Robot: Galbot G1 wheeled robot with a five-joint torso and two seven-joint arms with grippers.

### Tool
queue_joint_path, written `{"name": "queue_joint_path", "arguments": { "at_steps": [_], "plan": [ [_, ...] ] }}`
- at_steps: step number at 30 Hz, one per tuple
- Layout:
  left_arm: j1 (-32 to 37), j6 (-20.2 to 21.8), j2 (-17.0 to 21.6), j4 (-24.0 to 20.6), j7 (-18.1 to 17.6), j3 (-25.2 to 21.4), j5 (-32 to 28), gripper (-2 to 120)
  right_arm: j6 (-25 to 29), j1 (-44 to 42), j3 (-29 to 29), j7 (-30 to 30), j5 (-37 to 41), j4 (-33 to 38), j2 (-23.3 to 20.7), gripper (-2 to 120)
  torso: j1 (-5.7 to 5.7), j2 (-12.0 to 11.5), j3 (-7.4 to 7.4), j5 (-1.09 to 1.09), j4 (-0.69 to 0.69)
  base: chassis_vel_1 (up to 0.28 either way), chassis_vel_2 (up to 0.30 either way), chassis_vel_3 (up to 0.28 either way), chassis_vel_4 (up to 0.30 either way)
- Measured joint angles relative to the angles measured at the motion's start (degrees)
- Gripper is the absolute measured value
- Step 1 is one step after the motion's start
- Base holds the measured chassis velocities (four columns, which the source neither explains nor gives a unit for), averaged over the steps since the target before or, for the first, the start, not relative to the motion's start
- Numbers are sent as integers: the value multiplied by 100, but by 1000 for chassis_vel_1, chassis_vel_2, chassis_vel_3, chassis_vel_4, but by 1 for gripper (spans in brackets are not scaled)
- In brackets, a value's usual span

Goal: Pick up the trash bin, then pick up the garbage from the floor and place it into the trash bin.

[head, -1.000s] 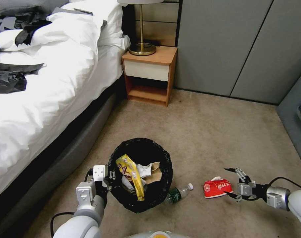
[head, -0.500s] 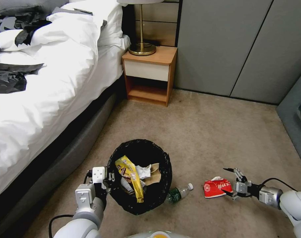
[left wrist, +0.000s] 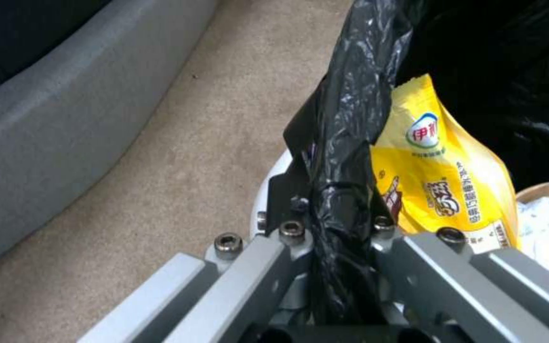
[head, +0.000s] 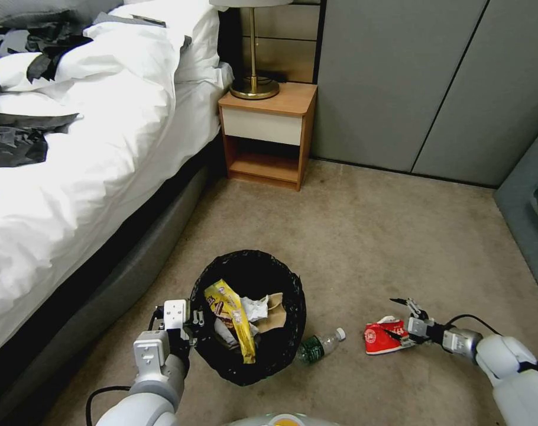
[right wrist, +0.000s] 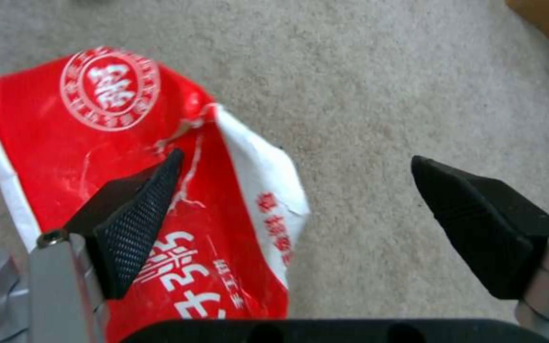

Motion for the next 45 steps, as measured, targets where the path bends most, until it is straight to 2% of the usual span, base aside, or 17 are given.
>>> {"name": "queue_joint_path", "arguments": {
  "at_steps": [10,14,17,18,21,31,33,34,36,37,39,45],
  "plan": [
    [-9,-8,-28,54,-26,-13,-2,0,9,307,-263,58,-78,-402,265,85,0,0,0,0,1,0,0,0,0],
    [-12,-13,-41,64,-48,-20,-10,0,8,328,-337,71,-85,-488,356,75,0,0,0,-1,0,0,0,0,0],
    [-9,-20,-44,65,-66,-24,-30,0,8,309,-340,74,-111,-559,472,62,0,0,-1,-4,-2,0,0,0,0],
    [-9,-20,-44,65,-66,-24,-30,0,8,309,-340,74,-111,-559,472,62,0,0,-1,-4,-2,0,0,0,0],
    [-33,-21,-46,79,-80,-22,-38,0,8,290,-332,74,-124,-586,516,51,0,0,-1,-3,-2,0,0,0,0],
    [-42,-48,-42,94,-104,-24,-66,0,18,319,-330,71,-151,-665,555,28,0,1,0,3,2,0,0,0,0],
    [-43,-50,-34,94,-107,-28,-86,0,24,304,-338,97,-161,-637,588,18,0,0,0,4,2,0,0,0,0],
    [-43,-50,-34,94,-107,-28,-86,0,24,304,-338,97,-161,-637,588,18,0,0,0,4,2,0,0,0,0],
    [-55,-51,-30,94,-108,-25,-95,0,31,275,-346,125,-168,-542,598,8,0,0,0,4,1,0,0,0,0],
    [-55,-51,-30,94,-108,-25,-95,0,31,275,-346,125,-168,-542,598,8,0,0,0,4,1,0,0,0,0],
    [-61,-52,-28,91,-108,-19,-96,0,46,240,-323,142,-133,-437,597,0,0,0,0,5,2,0,0,0,0],
    [-60,-54,-19,87,-108,-8,-98,0,65,101,-248,228,119,-189,537,0,0,0,0,2,1,0,0,0,0]
  ]
}}
